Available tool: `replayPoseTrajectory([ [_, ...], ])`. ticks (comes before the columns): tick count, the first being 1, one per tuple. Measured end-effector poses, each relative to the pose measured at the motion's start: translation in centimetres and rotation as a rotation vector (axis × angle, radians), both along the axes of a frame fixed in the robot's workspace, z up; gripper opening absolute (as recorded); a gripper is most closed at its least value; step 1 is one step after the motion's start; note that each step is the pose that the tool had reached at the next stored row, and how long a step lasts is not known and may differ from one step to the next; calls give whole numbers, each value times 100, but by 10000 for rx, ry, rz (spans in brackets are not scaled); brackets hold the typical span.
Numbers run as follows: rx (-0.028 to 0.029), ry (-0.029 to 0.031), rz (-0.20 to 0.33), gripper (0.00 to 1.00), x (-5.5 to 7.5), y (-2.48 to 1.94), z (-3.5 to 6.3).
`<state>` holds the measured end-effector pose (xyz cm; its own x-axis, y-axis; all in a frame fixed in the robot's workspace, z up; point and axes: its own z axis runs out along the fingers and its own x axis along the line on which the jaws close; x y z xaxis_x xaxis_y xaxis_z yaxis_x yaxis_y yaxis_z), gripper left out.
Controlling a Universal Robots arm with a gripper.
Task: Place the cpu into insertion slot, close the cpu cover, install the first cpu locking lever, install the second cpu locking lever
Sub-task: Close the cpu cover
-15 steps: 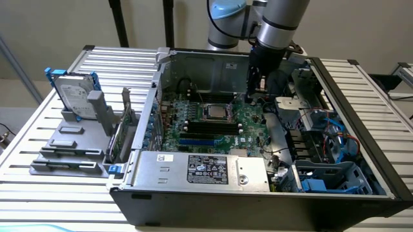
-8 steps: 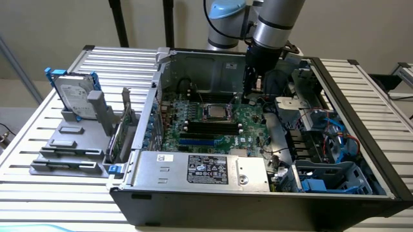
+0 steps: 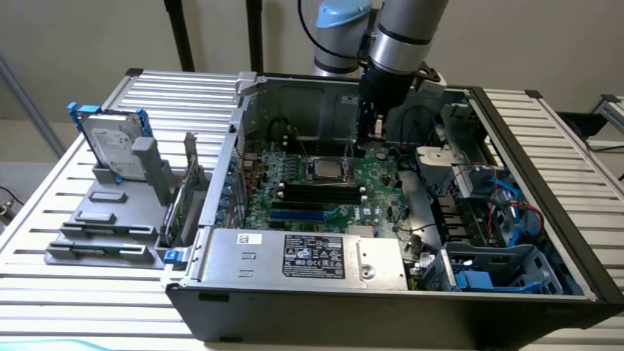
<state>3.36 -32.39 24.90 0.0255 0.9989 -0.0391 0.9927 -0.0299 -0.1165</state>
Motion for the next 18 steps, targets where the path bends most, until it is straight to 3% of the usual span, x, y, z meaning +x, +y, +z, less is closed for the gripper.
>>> replayPoseTrajectory([
  [8,3,128,0,11,-214,-31,-1],
  [18,16,241,11,11,-489,-84,-6],
])
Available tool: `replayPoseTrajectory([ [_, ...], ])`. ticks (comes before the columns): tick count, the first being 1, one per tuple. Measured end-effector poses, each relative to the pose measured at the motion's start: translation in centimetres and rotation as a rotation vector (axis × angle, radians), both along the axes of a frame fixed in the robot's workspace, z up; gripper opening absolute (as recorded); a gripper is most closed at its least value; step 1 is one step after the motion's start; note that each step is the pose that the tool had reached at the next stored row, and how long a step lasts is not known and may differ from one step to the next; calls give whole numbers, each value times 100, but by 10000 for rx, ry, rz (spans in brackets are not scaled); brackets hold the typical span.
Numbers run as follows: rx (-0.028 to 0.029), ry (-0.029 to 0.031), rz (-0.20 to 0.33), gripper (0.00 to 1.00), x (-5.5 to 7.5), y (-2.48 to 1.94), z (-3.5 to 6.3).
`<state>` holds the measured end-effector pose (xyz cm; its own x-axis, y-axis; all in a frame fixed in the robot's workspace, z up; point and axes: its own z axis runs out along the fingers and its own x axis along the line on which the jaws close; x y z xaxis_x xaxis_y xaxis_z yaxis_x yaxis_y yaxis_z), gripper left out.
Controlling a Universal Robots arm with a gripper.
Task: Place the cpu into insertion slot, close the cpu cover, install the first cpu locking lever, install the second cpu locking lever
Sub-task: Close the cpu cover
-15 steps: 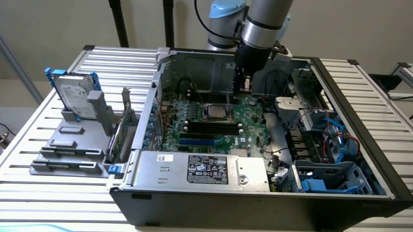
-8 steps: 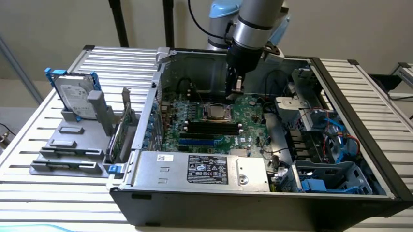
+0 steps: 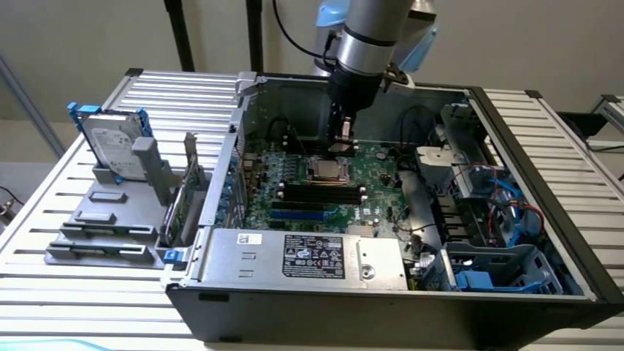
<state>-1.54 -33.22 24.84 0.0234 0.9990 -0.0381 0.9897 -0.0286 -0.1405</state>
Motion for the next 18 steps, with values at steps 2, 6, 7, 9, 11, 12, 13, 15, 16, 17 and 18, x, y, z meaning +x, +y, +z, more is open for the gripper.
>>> replayPoseTrajectory([
  [2,9,32,10,11,-43,-10,-6],
  [6,25,111,40,11,-117,-28,-21],
  [7,25,138,51,11,-131,-31,-24],
  [9,25,226,78,11,-152,-32,-29],
  [11,26,355,119,11,-161,-32,-32],
  [12,27,415,128,11,-162,-32,-35],
  [13,28,457,133,11,-162,-32,-39],
  [15,31,514,136,11,-162,-32,-56],
  [16,31,526,134,11,-162,-32,-69],
  [17,32,533,134,11,-162,-32,-82],
  [18,33,541,133,11,-162,-31,-96],
])
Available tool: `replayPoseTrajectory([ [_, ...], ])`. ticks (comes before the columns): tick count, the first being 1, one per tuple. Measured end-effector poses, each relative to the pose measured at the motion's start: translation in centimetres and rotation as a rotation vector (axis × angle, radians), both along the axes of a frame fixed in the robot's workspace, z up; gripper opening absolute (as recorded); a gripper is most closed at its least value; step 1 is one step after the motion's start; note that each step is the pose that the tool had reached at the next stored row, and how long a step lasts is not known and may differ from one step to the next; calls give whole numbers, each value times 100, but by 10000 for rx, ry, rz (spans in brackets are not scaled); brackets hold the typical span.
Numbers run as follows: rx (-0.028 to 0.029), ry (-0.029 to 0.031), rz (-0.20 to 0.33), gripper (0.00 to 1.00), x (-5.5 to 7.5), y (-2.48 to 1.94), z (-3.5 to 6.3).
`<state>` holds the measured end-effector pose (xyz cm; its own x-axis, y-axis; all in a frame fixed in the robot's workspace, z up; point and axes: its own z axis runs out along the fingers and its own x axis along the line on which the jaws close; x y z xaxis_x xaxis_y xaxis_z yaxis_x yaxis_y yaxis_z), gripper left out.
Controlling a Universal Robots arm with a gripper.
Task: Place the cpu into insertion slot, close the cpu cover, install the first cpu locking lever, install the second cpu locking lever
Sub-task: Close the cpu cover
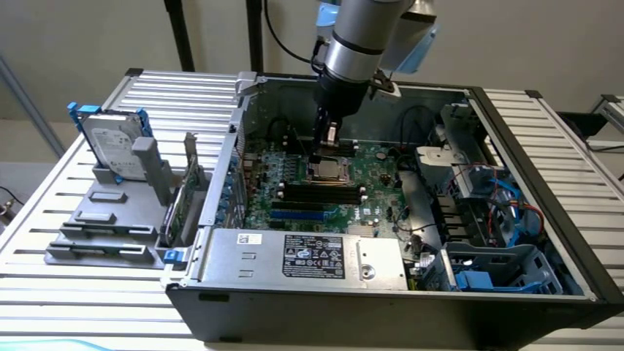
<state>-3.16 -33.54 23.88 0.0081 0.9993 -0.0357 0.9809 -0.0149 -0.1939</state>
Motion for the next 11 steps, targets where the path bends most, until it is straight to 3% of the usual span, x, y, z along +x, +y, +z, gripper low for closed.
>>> replayPoseTrajectory([
  [5,13,13,-106,11,0,2,-62],
  [11,100,14,-305,11,-33,2,-93],
])
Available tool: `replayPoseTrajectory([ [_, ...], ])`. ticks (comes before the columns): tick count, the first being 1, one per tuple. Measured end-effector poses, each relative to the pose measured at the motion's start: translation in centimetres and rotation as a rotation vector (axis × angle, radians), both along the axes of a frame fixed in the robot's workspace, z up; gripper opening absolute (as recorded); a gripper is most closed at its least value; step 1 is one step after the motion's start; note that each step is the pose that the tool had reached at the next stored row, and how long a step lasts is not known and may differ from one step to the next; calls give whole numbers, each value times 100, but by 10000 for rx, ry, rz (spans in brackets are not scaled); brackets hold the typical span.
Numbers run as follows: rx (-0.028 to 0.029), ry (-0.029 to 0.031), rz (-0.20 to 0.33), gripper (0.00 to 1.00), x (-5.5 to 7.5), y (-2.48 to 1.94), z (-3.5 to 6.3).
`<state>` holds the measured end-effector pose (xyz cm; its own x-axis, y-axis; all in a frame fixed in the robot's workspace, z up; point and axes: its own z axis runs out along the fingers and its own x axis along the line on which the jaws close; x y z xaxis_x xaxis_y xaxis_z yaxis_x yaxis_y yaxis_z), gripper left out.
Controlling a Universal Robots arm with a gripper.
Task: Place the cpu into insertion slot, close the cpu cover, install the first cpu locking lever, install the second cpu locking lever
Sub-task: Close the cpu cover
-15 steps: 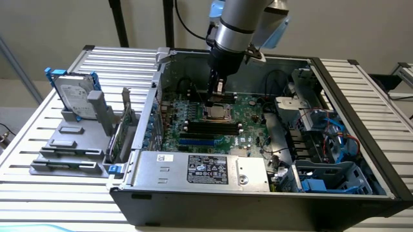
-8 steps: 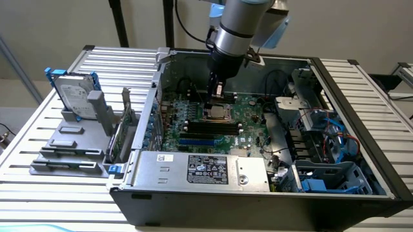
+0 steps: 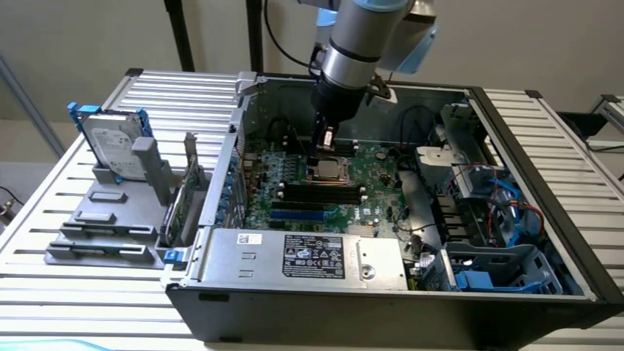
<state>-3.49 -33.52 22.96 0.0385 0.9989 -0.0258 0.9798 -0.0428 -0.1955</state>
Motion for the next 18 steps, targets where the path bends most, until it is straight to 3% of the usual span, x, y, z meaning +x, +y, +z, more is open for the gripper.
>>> replayPoseTrajectory([
  [1,30,1,-10,11,-12,0,-3],
  [4,268,1,-14,11,-28,0,-10],
  [5,322,0,-14,11,-28,0,-20],
  [12,361,1,-18,11,-27,-7,-141],
  [18,434,2,-18,11,-27,-7,-214],
])
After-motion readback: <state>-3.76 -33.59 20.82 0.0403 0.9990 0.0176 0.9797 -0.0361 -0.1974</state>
